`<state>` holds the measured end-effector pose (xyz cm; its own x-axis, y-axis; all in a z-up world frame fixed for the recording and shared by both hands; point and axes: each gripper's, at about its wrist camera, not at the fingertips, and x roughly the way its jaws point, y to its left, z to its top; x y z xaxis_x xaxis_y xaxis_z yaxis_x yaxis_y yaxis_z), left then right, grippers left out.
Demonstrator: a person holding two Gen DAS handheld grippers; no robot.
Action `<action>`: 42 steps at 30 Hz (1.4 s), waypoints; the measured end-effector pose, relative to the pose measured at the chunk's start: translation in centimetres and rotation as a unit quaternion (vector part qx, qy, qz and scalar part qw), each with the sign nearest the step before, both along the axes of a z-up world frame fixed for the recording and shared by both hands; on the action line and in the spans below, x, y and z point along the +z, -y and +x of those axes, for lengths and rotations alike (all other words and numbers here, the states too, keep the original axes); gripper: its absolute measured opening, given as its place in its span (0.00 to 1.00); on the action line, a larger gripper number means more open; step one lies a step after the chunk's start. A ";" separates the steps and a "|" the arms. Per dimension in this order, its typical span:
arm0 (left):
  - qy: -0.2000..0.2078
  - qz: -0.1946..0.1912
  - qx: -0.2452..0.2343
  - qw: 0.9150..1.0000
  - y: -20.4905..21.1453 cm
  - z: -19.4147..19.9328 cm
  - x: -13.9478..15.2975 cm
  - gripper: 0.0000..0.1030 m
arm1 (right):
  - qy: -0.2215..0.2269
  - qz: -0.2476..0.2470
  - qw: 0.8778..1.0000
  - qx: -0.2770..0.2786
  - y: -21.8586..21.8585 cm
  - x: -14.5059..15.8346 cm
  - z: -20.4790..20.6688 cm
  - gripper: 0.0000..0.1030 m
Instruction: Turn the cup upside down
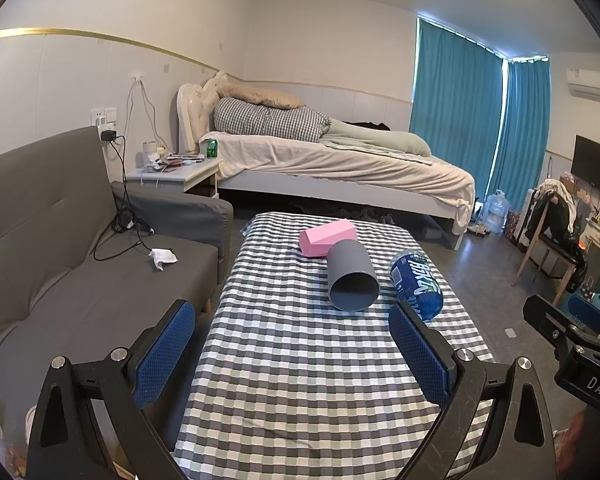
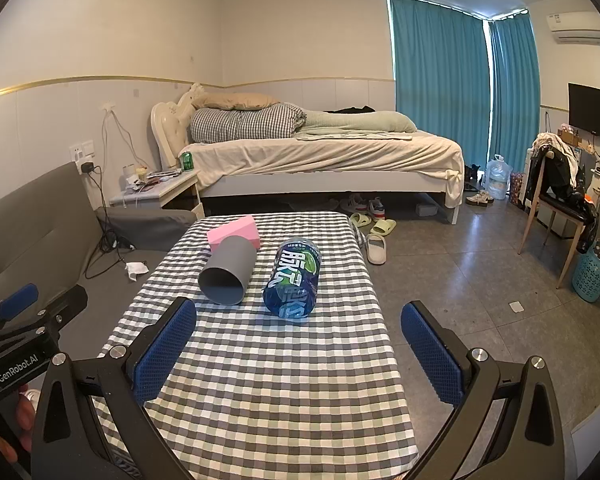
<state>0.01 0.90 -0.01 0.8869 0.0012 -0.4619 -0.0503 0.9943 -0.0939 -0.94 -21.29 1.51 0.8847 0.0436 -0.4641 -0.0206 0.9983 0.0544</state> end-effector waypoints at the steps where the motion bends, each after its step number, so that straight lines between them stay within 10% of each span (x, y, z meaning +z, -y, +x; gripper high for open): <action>1: 0.000 0.000 0.000 1.000 0.0 0.0 0.0 0.98 | 0.000 0.000 1.000 0.000 0.1 -0.1 0.2 1.00; 42: -0.002 0.009 -0.003 1.000 0.3 -0.1 -0.1 0.98 | -0.007 0.003 1.000 0.002 0.2 -0.3 0.6 1.00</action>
<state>-0.14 0.56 -0.12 0.8853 0.0034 -0.4651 -0.0437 0.9962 -0.0759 -0.32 -21.52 1.18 0.8782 0.0492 -0.4757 -0.0232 0.9979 0.0604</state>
